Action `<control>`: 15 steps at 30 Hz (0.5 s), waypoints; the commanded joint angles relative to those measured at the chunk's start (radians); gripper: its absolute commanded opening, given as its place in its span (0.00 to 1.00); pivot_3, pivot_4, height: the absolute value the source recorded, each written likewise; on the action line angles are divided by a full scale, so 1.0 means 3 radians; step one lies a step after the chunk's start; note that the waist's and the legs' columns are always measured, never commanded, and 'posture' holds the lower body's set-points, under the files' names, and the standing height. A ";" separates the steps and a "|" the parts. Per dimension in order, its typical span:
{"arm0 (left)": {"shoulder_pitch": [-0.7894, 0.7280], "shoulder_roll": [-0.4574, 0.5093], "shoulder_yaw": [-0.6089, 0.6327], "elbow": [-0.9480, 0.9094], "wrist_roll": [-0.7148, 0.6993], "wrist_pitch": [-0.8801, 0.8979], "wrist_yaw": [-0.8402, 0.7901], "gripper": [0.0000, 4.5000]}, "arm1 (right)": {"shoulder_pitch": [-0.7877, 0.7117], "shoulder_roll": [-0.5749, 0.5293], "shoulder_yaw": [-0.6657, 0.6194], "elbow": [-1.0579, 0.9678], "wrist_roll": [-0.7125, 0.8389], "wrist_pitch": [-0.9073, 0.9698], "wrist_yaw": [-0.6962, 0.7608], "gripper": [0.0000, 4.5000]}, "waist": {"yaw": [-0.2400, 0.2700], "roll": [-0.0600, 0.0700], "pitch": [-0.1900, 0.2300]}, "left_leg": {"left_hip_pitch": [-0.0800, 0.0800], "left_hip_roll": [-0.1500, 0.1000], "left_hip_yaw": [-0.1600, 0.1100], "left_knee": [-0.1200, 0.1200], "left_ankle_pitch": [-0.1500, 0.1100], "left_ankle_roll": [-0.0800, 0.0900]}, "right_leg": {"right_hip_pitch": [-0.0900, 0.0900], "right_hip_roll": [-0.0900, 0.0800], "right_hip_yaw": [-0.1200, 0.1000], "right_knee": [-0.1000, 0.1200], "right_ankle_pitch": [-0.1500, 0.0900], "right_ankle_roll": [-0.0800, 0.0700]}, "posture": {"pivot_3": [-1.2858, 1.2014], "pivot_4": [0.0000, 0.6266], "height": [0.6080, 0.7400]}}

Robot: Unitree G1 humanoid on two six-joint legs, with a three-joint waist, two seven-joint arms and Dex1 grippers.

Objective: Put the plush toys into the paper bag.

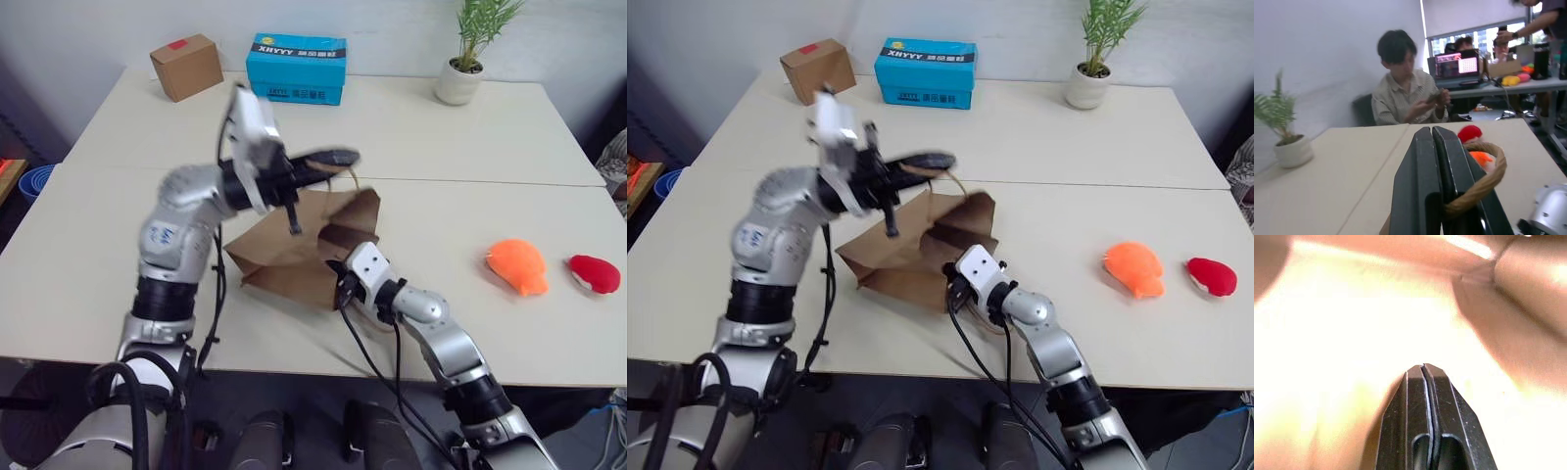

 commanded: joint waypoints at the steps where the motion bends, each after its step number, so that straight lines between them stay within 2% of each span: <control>1: -0.0187 0.0155 0.0143 -0.0014 -0.0403 0.0384 -0.0250 0.00 | 0.0212 -0.0108 0.0034 -0.0115 -0.0028 0.0209 0.0055 0.00 | -0.0001 0.0000 0.0000 | 0.0002 0.0000 0.0001 0.0000 0.0000 -0.0001 | 0.0000 0.0001 0.0001 0.0001 0.0000 0.0000 | 0.52 0.24 1.00; 6: -0.0254 0.0250 0.0063 -0.0030 -0.0471 0.0553 -0.0453 0.00 | 0.0253 -0.0156 0.0019 -0.0138 -0.0046 0.0256 0.0040 0.00 | -0.0004 -0.0001 -0.0001 | 0.0005 0.0001 0.0002 0.0000 -0.0001 -0.0002 | 0.0002 0.0003 0.0003 0.0003 0.0000 0.0000 | 0.52 0.24 1.00; 15: -0.0140 0.0085 -0.0141 -0.0350 -0.0377 0.0458 -0.0446 0.00 | 0.0147 -0.0059 -0.0022 -0.0176 0.0022 0.0228 0.0004 0.00 | -0.0001 -0.0002 -0.0001 | 0.0005 0.0001 0.0003 0.0000 -0.0001 -0.0003 | 0.0002 0.0004 0.0007 0.0002 0.0000 0.0000 | 0.52 0.24 1.00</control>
